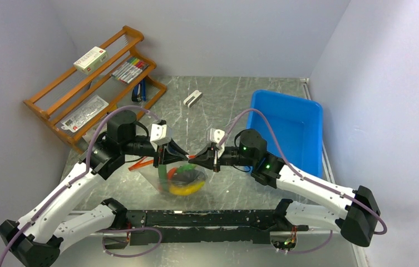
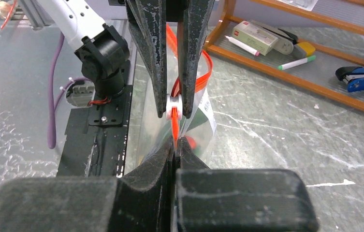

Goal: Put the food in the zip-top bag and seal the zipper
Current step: Zip the zipper food storage bag.

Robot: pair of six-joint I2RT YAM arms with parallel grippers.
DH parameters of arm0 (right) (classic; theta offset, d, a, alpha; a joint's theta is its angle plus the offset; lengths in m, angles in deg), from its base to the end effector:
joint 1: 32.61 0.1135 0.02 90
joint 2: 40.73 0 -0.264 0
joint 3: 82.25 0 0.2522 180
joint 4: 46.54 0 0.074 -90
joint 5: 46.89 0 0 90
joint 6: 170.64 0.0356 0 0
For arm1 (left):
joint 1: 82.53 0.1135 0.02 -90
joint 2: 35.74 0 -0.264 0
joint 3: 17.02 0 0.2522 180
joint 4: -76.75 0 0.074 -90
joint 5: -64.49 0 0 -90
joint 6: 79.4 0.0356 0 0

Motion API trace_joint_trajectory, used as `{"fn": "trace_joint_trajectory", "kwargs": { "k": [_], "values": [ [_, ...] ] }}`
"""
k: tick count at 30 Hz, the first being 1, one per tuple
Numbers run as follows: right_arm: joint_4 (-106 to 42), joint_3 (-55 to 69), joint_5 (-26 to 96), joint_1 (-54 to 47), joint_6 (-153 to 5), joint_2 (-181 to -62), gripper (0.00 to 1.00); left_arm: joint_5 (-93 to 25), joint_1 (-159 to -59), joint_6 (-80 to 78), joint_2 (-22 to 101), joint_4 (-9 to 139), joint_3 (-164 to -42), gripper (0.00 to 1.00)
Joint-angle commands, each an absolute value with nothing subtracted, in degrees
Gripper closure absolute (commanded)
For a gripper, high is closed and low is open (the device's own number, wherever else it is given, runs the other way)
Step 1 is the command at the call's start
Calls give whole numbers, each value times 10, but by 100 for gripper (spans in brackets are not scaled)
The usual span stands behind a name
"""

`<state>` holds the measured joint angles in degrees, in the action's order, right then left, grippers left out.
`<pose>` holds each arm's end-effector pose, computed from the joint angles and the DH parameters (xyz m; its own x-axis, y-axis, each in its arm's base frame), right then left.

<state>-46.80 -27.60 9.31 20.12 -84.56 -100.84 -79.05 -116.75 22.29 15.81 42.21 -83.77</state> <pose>0.1312 0.2051 0.3090 0.0134 -0.0762 -0.9970 -0.9982 0.0573 -0.0178 0.1402 -0.1300 0.3549 -0.0733 0.1955 -0.9780 0.9972 0.0255 -0.0696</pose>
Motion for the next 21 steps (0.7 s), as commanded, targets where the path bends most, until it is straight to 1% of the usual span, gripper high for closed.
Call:
{"fn": "trace_joint_trajectory", "kwargs": {
  "k": [1, 14, 17, 19, 21],
  "values": [
    [-499, -290, 101, 200, -852, -981, 100, -769, -1165, 240, 144, 390, -852, 93],
    [-497, -289, 100, 200, -850, -981, 100, -759, -1165, 245, 146, 393, -846, 93],
    [-493, -284, 93, 200, -843, -991, 82, -759, -1164, 241, 143, 403, -844, 93],
    [-499, -282, 84, 200, -839, -997, 79, -760, -1165, 241, 141, 409, -842, 93],
    [-497, -278, 80, 200, -838, -1004, 77, -762, -1164, 241, 142, 413, -840, 93]
  ]
}}
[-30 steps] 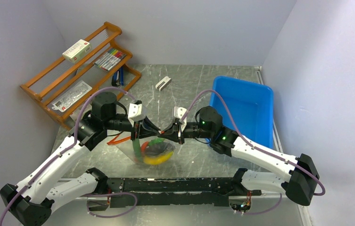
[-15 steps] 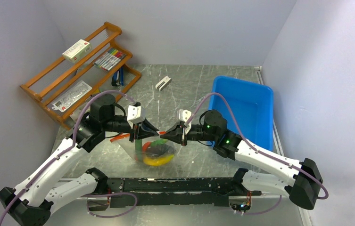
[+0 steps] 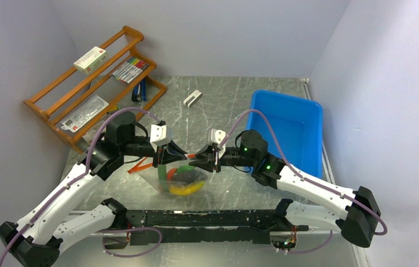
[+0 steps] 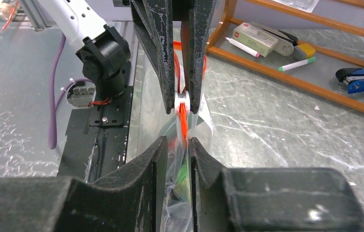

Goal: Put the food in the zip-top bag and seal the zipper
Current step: Zip the zipper food storage bag.

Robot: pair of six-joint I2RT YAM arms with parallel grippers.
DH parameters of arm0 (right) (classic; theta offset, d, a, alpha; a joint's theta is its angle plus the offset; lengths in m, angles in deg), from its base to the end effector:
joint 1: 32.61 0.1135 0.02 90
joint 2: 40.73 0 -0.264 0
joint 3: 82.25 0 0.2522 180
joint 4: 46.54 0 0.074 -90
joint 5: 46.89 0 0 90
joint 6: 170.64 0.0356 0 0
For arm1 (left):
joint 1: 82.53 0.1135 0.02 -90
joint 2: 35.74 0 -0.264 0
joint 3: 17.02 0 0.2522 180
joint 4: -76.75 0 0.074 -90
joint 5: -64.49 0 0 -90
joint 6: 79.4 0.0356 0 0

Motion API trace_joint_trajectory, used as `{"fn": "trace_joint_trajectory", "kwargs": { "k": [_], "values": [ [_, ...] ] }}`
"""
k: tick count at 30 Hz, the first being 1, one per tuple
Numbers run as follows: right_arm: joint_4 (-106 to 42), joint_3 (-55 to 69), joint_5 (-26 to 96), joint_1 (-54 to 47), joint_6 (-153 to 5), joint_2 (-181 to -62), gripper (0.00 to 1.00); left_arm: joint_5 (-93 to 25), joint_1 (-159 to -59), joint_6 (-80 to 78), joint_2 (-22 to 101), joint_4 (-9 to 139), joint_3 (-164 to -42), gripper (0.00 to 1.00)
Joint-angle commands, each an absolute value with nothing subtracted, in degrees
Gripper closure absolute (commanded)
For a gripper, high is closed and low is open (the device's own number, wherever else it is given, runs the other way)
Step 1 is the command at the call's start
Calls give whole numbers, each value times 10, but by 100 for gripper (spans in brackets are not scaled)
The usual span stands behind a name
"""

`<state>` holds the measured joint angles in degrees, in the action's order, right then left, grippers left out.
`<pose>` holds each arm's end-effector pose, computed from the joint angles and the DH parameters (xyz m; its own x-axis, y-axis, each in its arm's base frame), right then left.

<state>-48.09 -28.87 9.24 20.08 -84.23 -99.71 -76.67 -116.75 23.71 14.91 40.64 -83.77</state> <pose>0.1286 0.2015 0.3078 0.0197 -0.0599 -0.9980 -0.9981 0.0575 -0.0232 0.1377 -0.1272 0.3546 -0.0583 0.2117 -0.9756 0.9971 0.0606 -0.0465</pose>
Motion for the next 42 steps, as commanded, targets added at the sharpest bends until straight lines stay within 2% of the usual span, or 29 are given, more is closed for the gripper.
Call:
{"fn": "trace_joint_trajectory", "kwargs": {
  "k": [1, 8, 11, 12, 21, 33, 36, 38, 40, 42],
  "values": [
    [-495, -276, 78, 201, -839, -1007, 77, -763, -1164, 242, 142, 413, -840, 93],
    [-502, -272, 91, 202, -838, -1010, 79, -762, -1165, 250, 142, 409, -838, 93],
    [-507, -271, 100, 202, -837, -1006, 98, -759, -1165, 247, 139, 413, -829, 93],
    [-509, -272, 103, 202, -837, -1004, 100, -756, -1164, 247, 138, 414, -827, 93],
    [-558, -327, 135, 201, -832, -940, 100, -715, -1165, 262, 114, 400, -809, 93],
    [-531, -331, 140, 200, -835, -917, 100, -698, -1164, 250, 112, 407, -793, 93],
    [-495, -306, 131, 201, -835, -945, 79, -705, -1165, 246, 108, 414, -790, 93],
    [-483, -289, 104, 202, -831, -968, 70, -707, -1165, 243, 104, 422, -787, 93],
    [-491, -282, 94, 202, -819, -986, 65, -711, -1165, 241, 104, 427, -786, 93],
    [-504, -283, 95, 203, -814, -993, 65, -715, -1165, 241, 106, 429, -784, 93]
  ]
}}
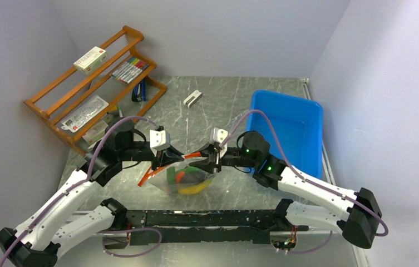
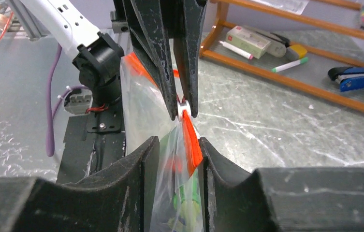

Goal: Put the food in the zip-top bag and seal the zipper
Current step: Zip the zipper food storage bag.

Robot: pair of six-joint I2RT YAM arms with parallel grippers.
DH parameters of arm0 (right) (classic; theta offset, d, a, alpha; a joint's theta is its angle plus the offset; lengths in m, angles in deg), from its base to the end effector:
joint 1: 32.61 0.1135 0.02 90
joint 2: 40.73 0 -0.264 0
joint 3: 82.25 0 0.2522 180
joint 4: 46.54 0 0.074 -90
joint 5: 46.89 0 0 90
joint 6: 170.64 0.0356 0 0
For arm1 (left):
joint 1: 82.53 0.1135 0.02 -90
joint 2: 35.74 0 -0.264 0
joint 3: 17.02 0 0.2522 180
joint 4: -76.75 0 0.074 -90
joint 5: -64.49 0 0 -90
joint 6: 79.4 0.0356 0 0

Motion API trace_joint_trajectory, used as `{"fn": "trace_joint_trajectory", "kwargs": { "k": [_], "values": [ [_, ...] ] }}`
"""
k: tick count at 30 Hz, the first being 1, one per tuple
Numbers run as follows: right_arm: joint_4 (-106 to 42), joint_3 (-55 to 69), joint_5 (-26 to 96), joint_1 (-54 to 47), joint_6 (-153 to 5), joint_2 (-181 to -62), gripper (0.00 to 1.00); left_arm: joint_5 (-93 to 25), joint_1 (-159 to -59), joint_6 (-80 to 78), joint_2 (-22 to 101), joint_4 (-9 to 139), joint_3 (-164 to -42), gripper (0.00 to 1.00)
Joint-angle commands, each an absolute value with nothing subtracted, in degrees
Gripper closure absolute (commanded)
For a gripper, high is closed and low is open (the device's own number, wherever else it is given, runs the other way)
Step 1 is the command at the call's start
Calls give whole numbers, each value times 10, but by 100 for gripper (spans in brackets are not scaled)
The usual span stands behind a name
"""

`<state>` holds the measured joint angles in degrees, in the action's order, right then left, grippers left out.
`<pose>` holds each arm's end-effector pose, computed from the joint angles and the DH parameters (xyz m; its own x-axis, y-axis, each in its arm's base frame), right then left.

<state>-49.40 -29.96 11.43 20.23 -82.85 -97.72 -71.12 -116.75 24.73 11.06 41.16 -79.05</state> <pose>0.1251 0.1960 0.3109 0.0190 -0.0293 -0.9994 -0.9953 0.0947 -0.0217 0.1307 -0.1196 0.3378 -0.0477 0.2390 -0.9699 0.9889 0.1478 -0.0122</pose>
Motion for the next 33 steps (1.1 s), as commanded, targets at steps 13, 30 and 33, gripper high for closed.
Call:
{"fn": "trace_joint_trajectory", "kwargs": {
  "k": [13, 30, 33],
  "values": [
    [-553, -307, 157, 204, -802, -955, 100, -705, -1164, 255, 99, 416, -783, 93],
    [-499, -320, 264, 200, -852, -860, 100, -668, -1165, 298, 93, 344, -830, 93],
    [-490, -318, 278, 199, -861, -854, 100, -657, -1165, 303, 88, 331, -833, 93]
  ]
}}
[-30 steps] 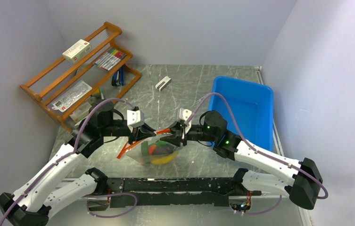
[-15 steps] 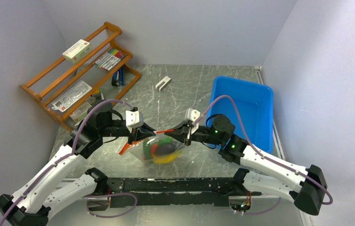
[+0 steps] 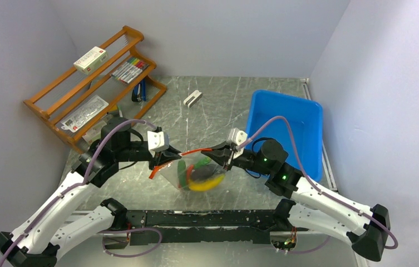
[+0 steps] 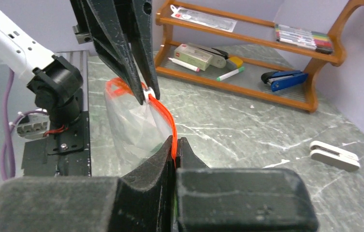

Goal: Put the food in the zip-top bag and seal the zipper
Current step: Zip the zipper food storage bag.

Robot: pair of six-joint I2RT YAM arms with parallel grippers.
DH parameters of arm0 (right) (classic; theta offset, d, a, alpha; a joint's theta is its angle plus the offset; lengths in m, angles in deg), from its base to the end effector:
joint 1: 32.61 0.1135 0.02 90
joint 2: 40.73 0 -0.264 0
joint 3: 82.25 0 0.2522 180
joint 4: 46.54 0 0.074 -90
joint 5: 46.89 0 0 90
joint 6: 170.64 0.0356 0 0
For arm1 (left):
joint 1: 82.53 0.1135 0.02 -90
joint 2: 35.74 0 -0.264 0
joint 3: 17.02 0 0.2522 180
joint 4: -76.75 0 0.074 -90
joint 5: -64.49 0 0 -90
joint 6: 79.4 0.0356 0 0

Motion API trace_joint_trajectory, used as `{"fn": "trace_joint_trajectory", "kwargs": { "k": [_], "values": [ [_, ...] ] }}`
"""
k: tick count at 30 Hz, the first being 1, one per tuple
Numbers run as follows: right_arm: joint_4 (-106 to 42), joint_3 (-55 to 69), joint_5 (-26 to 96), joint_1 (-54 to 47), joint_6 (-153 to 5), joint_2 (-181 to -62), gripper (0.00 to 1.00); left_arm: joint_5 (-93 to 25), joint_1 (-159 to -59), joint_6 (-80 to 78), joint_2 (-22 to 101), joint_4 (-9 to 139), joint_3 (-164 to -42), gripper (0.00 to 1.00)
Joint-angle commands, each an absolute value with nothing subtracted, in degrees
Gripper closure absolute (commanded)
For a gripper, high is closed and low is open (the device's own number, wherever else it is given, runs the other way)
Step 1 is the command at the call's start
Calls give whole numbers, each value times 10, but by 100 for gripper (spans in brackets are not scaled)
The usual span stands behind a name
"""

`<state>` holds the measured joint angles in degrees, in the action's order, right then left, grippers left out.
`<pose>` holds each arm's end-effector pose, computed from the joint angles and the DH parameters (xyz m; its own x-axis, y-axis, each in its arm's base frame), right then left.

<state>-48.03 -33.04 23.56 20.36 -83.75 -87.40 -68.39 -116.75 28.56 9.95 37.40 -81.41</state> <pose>0.1098 0.1653 0.3243 0.0940 0.0397 -0.9948 -0.9496 0.3036 -0.0776 0.1254 -0.1146 0.3480 0.0120 0.2651 -0.9642 0.9828 0.1746 0.0603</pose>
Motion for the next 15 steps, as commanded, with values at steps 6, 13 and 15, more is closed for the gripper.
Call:
{"fn": "trace_joint_trajectory", "kwargs": {
  "k": [6, 13, 15],
  "values": [
    [-461, -313, 300, 195, -879, -846, 100, -595, -1164, 325, 74, 275, -847, 93],
    [-425, -319, 340, 189, -901, -829, 100, -555, -1165, 355, 54, 240, -844, 93],
    [-408, -318, 353, 188, -909, -832, 100, -557, -1165, 360, 52, 239, -844, 93]
  ]
}}
